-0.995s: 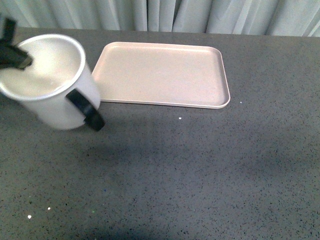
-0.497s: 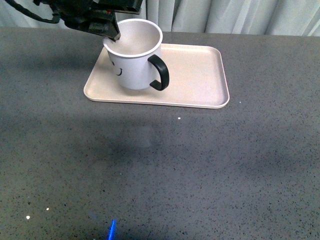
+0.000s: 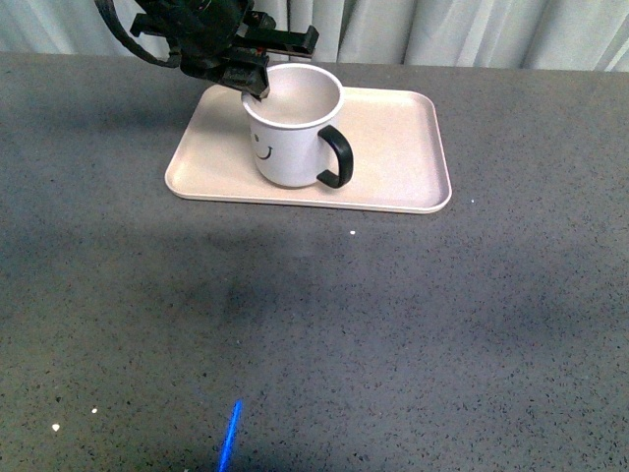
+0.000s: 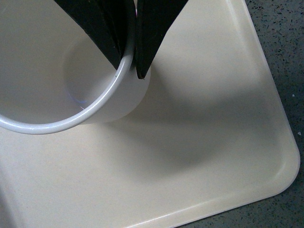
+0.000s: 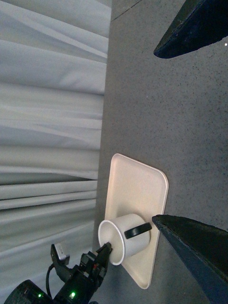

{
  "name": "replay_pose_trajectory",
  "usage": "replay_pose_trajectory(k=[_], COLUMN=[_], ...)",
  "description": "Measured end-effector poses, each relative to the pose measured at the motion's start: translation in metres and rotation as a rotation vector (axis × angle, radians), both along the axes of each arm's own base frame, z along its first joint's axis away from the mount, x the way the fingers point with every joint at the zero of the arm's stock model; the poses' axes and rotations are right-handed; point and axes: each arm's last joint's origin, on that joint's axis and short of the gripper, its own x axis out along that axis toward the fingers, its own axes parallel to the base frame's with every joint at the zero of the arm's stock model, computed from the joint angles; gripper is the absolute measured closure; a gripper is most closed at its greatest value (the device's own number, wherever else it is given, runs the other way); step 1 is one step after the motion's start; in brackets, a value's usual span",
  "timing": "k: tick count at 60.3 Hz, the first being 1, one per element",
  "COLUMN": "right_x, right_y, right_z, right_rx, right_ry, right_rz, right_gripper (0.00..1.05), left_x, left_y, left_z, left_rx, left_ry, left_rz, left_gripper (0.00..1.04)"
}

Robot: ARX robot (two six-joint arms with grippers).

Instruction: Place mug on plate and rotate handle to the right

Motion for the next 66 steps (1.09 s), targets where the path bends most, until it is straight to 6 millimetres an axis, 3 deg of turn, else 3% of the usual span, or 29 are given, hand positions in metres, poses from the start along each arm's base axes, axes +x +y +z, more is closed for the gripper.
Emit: replay_pose_trajectory(k=[25, 33, 47, 60, 66], right_x=[0.000, 0.000, 0.000, 0.000, 0.000], right_y=[0.000, 0.000, 0.000, 0.000, 0.000], right_z=[0.000, 0.000, 0.000, 0.000, 0.000], right_rx=[0.000, 0.000, 0.000, 0.000, 0.000], right_ry=[0.000, 0.000, 0.000, 0.000, 0.000], right_rz=[0.000, 0.000, 0.000, 0.000, 0.000], right_gripper=[0.09, 0.09, 0.09, 0.09, 0.09], left_x=[0.006, 0.007, 0.001, -0.027, -0.053], left_y=[-0.003, -0.004, 0.001, 0.029, 0.048], left_z=[-0.010, -0.009, 0.003, 0.044, 0.066], left_rx=[0.004, -0.002, -0.026, -0.090, -0.128], left_ry=[0.010, -0.002, -0.052, -0.201, -0.286], left_rz=[0.000, -0.007, -0.021, 0.009, 0.026], left_gripper=[1.02, 0.77, 0.43, 0.10, 0.10])
